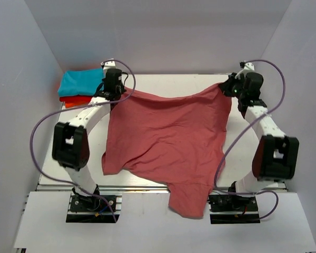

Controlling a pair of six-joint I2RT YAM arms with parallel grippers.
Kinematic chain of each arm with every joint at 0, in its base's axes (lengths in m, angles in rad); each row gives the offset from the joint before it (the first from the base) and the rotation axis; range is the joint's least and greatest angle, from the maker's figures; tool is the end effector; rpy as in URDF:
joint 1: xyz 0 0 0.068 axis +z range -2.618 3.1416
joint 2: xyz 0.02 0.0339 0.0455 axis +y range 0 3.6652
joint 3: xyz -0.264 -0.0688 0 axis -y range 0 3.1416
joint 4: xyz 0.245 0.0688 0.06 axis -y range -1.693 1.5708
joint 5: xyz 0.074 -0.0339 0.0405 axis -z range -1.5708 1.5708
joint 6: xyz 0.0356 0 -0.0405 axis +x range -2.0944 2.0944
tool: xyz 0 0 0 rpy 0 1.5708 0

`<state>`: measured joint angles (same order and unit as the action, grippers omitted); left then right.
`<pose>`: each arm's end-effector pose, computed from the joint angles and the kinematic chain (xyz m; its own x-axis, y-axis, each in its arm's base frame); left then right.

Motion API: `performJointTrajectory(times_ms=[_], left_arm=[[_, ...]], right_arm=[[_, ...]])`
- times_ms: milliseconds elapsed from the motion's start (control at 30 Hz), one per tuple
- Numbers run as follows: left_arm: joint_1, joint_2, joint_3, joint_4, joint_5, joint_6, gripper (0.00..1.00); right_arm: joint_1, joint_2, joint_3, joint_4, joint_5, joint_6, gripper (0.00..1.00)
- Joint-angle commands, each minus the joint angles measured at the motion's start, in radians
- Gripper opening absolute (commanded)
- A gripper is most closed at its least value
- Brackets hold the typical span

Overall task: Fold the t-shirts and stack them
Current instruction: Flatten out the tshirt

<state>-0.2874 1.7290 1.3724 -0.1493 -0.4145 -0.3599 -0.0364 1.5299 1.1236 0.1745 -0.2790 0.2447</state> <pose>0.3928 -0.1012 0.2933 -0.4073 -0.2157 -0.8874 -0.2370 0.9634 -0.1254 0.3634 -0.0034 0.3107 -0.2792 0.2432 -0.9289 -0.1703 0.9395 0.2972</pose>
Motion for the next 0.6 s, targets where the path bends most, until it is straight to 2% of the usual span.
performJointTrajectory(times_ms=[0, 233, 267, 300, 333, 367, 400, 433, 467, 500, 533, 567], left_arm=[[0.014, 0.087, 0.109, -0.019, -0.026, -0.002, 0.00], [0.053, 0.364, 0.377, -0.102, -0.007, -0.002, 0.00], [0.053, 0.398, 0.413, -0.128, 0.003, -0.002, 0.00], [0.065, 0.430, 0.445, -0.128, 0.003, -0.002, 0.00], [0.065, 0.466, 0.524, -0.147, 0.003, -0.011, 0.06], [0.077, 0.539, 0.569, -0.162, 0.003, -0.022, 0.45], [0.077, 0.578, 0.620, -0.186, 0.003, -0.022, 0.68], [0.086, 0.613, 0.745, -0.212, 0.014, -0.022, 0.99], [0.096, 0.679, 0.807, -0.237, 0.051, -0.011, 1.00], [0.096, 0.702, 0.864, -0.278, 0.065, -0.011, 1.00], [0.096, 0.711, 0.942, -0.295, 0.065, -0.001, 1.00], [0.096, 0.712, 0.952, -0.296, 0.100, 0.022, 1.00]], right_arm=[[0.010, 0.125, 0.144, -0.009, 0.035, -0.036, 0.00], [0.030, 0.416, 0.430, -0.170, 0.098, -0.084, 0.00], [0.032, 0.470, 0.524, -0.173, 0.112, -0.081, 0.00], [0.032, 0.528, 0.557, -0.246, 0.122, -0.078, 0.00], [0.030, 0.556, 0.586, -0.268, 0.136, -0.070, 0.01], [0.032, 0.614, 0.669, -0.286, 0.136, -0.044, 0.09], [0.032, 0.677, 0.761, -0.344, 0.133, -0.038, 0.19], [0.033, 0.738, 0.871, -0.372, 0.126, -0.032, 0.48], [0.033, 0.769, 0.933, -0.400, 0.124, -0.010, 0.59], [0.033, 0.839, 1.105, -0.499, 0.120, -0.005, 0.76], [0.035, 0.846, 1.142, -0.522, 0.106, -0.010, 0.90], [0.033, 0.845, 1.153, -0.538, 0.112, -0.004, 0.90]])
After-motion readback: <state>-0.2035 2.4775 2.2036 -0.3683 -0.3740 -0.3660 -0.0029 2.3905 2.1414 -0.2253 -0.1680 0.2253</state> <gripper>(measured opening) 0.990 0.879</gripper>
